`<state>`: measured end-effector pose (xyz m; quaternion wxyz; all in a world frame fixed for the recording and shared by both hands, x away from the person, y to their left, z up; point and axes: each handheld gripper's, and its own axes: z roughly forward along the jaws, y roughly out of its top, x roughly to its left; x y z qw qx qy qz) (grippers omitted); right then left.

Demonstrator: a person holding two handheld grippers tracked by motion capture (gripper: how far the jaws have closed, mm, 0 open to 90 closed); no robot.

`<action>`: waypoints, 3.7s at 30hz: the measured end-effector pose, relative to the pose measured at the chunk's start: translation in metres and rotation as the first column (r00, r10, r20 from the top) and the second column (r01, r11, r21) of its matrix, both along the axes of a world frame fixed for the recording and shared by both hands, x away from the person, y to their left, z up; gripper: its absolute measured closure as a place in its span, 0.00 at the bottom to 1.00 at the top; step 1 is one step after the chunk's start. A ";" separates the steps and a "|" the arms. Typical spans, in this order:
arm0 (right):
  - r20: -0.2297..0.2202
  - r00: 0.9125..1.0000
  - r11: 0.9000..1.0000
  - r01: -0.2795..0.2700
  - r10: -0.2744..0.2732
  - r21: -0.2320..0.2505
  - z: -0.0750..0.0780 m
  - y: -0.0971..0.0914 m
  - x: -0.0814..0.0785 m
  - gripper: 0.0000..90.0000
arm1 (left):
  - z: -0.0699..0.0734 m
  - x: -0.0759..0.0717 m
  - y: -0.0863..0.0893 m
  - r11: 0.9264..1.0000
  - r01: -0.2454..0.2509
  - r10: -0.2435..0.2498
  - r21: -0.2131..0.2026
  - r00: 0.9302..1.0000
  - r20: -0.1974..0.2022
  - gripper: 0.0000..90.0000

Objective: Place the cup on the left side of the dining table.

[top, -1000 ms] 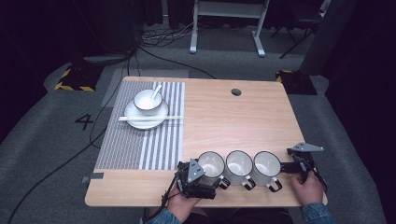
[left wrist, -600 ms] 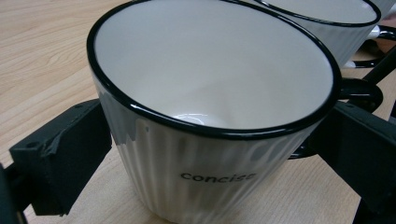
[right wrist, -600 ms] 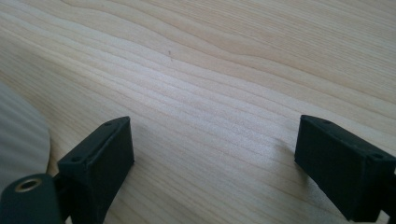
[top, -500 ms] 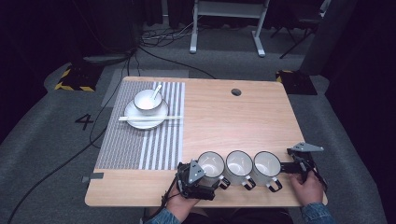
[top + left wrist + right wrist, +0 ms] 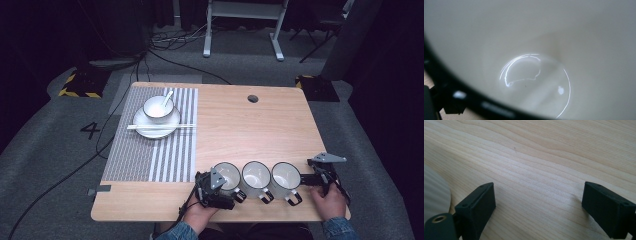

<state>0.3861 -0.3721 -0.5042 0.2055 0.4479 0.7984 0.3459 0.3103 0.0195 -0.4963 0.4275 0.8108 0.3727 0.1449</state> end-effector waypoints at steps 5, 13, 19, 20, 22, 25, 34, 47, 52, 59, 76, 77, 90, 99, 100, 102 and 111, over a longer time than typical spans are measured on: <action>0.000 1.000 1.000 0.000 0.000 0.000 0.000 0.000 0.000 0.13 | 0.001 -0.001 -0.003 1.000 -0.006 0.006 -0.002 0.999 0.032 0.03; 0.000 1.000 1.000 0.000 0.000 0.000 0.000 0.000 0.000 0.13 | -0.001 0.001 -0.002 0.999 0.032 -0.032 -0.002 0.996 0.087 0.03; 0.000 1.000 1.000 0.000 0.000 0.000 0.000 0.000 0.000 0.13 | -0.001 0.001 -0.002 0.999 0.035 -0.034 -0.005 0.996 0.086 0.03; 0.000 1.000 1.000 0.000 0.000 0.000 0.000 0.000 0.000 0.13 | -0.001 0.001 -0.001 0.999 0.037 -0.037 -0.001 0.995 0.093 0.03; 0.000 1.000 1.000 0.000 0.000 0.000 0.000 0.000 0.000 0.13 | -0.001 0.001 -0.001 0.999 0.036 -0.036 -0.001 0.995 0.092 0.03; 0.000 1.000 1.000 0.000 0.000 0.000 0.000 0.000 0.000 0.13 | -0.001 0.001 -0.001 0.999 0.035 -0.035 -0.003 0.995 0.092 0.03; 0.000 1.000 1.000 0.000 0.000 0.000 0.000 0.000 0.000 0.13 | 0.006 0.001 0.000 1.000 0.018 -0.020 0.016 0.996 0.084 0.04; 0.000 1.000 1.000 -0.004 0.004 -0.003 0.000 0.000 0.001 0.13 | 0.045 -0.004 0.007 0.999 0.015 -0.010 -0.034 0.989 0.147 0.04; 0.000 1.000 1.000 -0.003 0.003 -0.003 0.000 0.000 0.001 0.13 | 0.057 0.000 0.007 0.999 -0.030 0.027 0.022 0.991 0.128 0.04; 0.000 1.000 1.000 -0.003 0.003 -0.003 0.000 0.000 0.001 0.13 | 0.068 0.007 0.015 0.998 -0.053 0.055 -0.019 0.992 0.115 0.03; -0.005 1.000 1.000 -0.011 0.011 -0.003 0.000 -0.001 0.003 0.11 | 0.099 0.023 0.045 0.985 -0.169 0.172 -0.033 0.967 0.188 0.04; -0.005 1.000 1.000 -0.011 0.011 -0.003 0.000 -0.001 0.003 0.11 | 0.099 0.023 0.045 0.985 -0.169 0.172 -0.033 0.967 0.188 0.04; -0.004 1.000 1.000 -0.014 0.014 -0.004 0.000 -0.001 0.004 0.10 | 0.115 0.031 0.092 0.962 -0.271 0.272 -0.034 0.940 0.205 0.03; -0.003 1.000 1.000 -0.014 0.014 -0.005 0.000 -0.001 0.004 0.11 | 0.116 0.039 0.127 0.925 -0.378 0.379 -0.044 0.902 0.206 0.03; -0.003 1.000 1.000 -0.014 0.014 -0.005 0.000 -0.001 0.004 0.11 | 0.116 0.040 0.132 0.917 -0.396 0.396 -0.043 0.894 0.207 0.03; -0.004 1.000 1.000 -0.014 0.014 -0.004 0.000 -0.001 0.004 0.10 | 0.114 0.043 0.143 0.893 -0.449 0.444 -0.024 0.871 0.212 0.03; -0.004 1.000 1.000 -0.014 0.014 -0.004 0.000 -0.001 0.004 0.10 | 0.101 0.063 0.178 0.843 -0.537 0.532 -0.027 0.826 0.187 0.03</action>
